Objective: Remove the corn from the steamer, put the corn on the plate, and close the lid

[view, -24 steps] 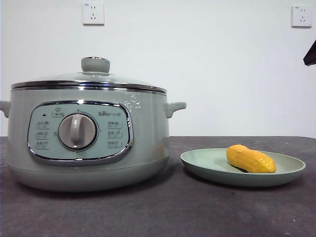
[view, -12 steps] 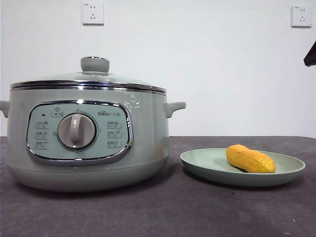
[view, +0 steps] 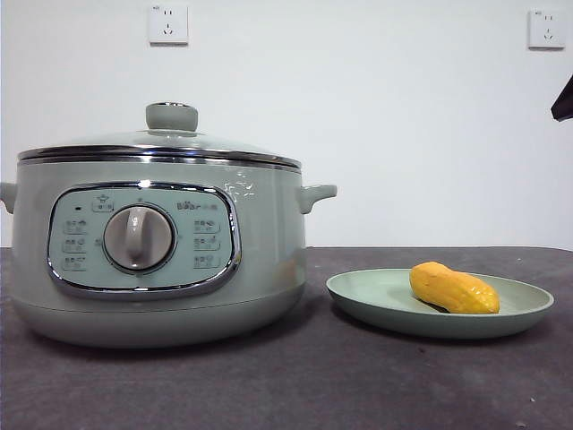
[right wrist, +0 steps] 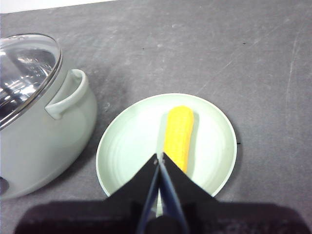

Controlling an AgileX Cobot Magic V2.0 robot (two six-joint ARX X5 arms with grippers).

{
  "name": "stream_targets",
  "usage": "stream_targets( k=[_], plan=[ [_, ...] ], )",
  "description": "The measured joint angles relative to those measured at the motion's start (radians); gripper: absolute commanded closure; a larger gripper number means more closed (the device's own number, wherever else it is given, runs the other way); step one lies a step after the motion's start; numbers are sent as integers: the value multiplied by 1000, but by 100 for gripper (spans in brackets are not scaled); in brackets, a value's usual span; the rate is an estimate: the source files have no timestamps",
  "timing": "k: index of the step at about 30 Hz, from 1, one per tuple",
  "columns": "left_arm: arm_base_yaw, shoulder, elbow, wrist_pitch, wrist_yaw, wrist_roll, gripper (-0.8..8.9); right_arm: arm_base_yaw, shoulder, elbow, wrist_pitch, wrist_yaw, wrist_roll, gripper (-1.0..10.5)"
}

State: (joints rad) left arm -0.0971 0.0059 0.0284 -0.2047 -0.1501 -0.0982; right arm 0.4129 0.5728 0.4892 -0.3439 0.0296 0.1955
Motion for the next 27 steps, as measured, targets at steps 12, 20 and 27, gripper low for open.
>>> stream_targets(
  k=[12, 20, 27],
  plan=[
    [0, 0, 0, 0, 0, 0, 817, 0, 0, 0, 0, 0, 0, 944],
    [0, 0, 0, 0, 0, 0, 817, 0, 0, 0, -3, 0, -1, 944],
    [0, 0, 0, 1, 0, 0, 817, -40, -116, -15, -72, 75, -143, 944]
  ],
)
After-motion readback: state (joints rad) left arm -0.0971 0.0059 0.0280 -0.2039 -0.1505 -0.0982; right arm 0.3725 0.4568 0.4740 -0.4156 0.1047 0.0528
